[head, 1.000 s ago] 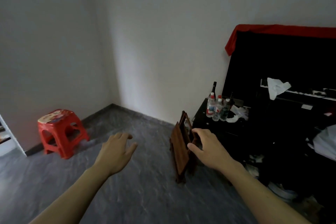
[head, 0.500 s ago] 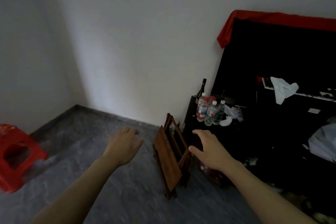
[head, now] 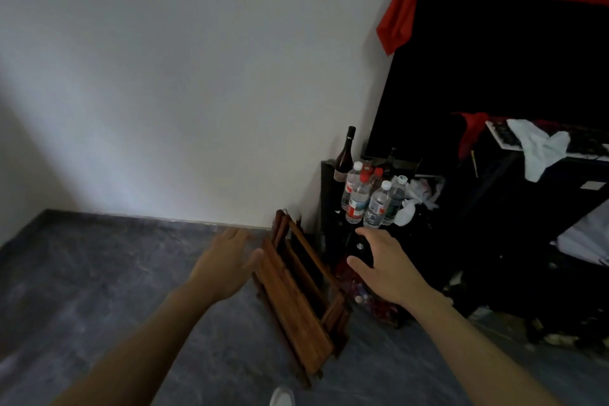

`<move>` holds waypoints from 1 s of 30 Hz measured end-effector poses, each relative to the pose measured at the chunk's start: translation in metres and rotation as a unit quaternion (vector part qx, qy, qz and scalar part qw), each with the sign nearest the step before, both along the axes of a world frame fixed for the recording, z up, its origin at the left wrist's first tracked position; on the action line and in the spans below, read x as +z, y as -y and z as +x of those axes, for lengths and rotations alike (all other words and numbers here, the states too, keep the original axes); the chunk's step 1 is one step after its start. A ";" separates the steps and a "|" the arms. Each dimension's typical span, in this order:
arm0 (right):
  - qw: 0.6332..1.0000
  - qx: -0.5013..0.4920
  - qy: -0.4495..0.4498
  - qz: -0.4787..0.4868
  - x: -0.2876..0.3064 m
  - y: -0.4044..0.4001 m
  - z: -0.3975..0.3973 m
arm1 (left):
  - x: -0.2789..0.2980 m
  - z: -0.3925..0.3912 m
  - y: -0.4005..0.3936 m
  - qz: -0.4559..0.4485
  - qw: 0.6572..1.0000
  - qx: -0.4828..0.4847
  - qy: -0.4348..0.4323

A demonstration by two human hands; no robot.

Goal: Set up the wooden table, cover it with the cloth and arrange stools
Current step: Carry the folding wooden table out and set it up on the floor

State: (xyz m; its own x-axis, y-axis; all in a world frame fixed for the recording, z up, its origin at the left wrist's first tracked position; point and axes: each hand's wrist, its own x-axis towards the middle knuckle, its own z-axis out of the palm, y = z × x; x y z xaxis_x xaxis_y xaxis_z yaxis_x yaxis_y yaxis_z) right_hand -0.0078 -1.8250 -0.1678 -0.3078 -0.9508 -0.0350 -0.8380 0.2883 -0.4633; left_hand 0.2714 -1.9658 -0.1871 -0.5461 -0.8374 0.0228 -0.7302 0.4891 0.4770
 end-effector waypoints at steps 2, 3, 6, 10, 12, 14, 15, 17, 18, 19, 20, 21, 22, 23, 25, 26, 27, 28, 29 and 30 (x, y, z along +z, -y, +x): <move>1.000 -0.014 0.010 -0.001 -0.017 0.039 -0.010 | -0.009 -0.016 0.041 0.001 1.000 -0.016 0.019; 1.000 -0.022 0.017 -0.002 -0.025 0.059 -0.014 | -0.014 -0.024 0.061 0.000 0.999 -0.028 0.027; 0.997 -0.066 0.027 0.021 -0.049 0.111 -0.026 | -0.024 -0.049 0.122 0.009 0.998 -0.049 0.049; 0.992 -0.114 0.048 0.034 -0.061 0.162 -0.042 | -0.026 -0.086 0.191 0.002 0.989 -0.115 0.090; 0.988 -0.137 0.050 0.045 -0.064 0.181 -0.052 | -0.031 -0.105 0.223 0.001 0.986 -0.140 0.086; 0.983 -0.165 0.048 0.060 -0.068 0.195 -0.059 | -0.040 -0.125 0.251 0.008 0.982 -0.168 0.083; 0.980 -0.180 0.048 0.067 -0.072 0.201 -0.062 | -0.047 -0.136 0.263 0.013 0.979 -0.185 0.082; 0.972 -0.212 0.053 0.086 -0.080 0.212 -0.067 | -0.064 -0.157 0.287 0.030 0.971 -0.221 0.085; 0.966 -0.232 0.057 0.094 -0.086 0.218 -0.068 | -0.074 -0.166 0.297 0.041 0.966 -0.238 0.086; 0.960 -0.255 0.057 0.097 -0.092 0.222 -0.068 | -0.085 -0.175 0.308 0.053 0.961 -0.257 0.084; 0.954 -0.279 0.052 0.101 -0.099 0.225 -0.067 | -0.097 -0.184 0.318 0.063 0.955 -0.278 0.082; 0.946 -0.304 0.045 0.106 -0.107 0.228 -0.066 | -0.109 -0.192 0.328 0.073 0.948 -0.299 0.081; 0.937 -0.330 0.041 0.110 -0.114 0.231 -0.062 | -0.120 -0.199 0.337 0.082 0.941 -0.319 0.080; 0.926 -0.357 0.042 0.113 -0.121 0.231 -0.056 | -0.130 -0.205 0.346 0.089 0.933 -0.340 0.080; 0.907 -0.403 0.059 0.108 -0.138 0.231 -0.043 | -0.150 -0.216 0.362 0.091 0.919 -0.375 0.077; 0.898 -0.420 0.071 0.108 -0.147 0.231 -0.036 | -0.159 -0.219 0.367 0.093 0.914 -0.386 0.080; 0.890 -0.434 0.079 0.111 -0.157 0.230 -0.031 | -0.168 -0.223 0.371 0.099 0.909 -0.395 0.088; 0.883 -0.445 0.086 0.120 -0.167 0.228 -0.026 | -0.175 -0.227 0.372 0.109 0.903 -0.404 0.096; 0.877 -0.453 0.096 0.132 -0.179 0.227 -0.022 | -0.185 -0.230 0.373 0.121 0.897 -0.412 0.107; 0.871 -0.458 0.103 0.142 -0.188 0.225 -0.017 | -0.192 -0.230 0.372 0.127 0.891 -0.421 0.116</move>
